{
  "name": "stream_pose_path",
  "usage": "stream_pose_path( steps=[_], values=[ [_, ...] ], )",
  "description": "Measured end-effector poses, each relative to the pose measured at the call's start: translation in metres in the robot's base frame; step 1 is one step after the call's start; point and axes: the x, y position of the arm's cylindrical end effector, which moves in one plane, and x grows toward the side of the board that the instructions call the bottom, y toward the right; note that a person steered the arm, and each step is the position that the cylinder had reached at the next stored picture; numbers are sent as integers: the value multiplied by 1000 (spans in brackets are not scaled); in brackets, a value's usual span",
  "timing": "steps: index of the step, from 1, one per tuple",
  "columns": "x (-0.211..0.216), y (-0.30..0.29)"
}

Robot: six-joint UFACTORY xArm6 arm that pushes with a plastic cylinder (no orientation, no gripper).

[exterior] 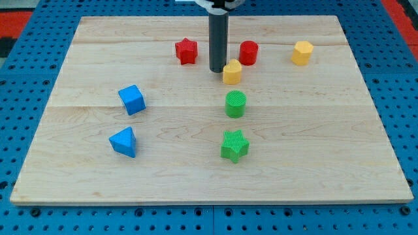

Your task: Slide the red star towards the center

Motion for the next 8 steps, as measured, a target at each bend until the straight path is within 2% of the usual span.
stream_pose_path(
  steps=[2, 3, 5, 8],
  values=[
    [4, 17],
    [-3, 0],
    [-48, -70],
    [-51, -173]
  ],
)
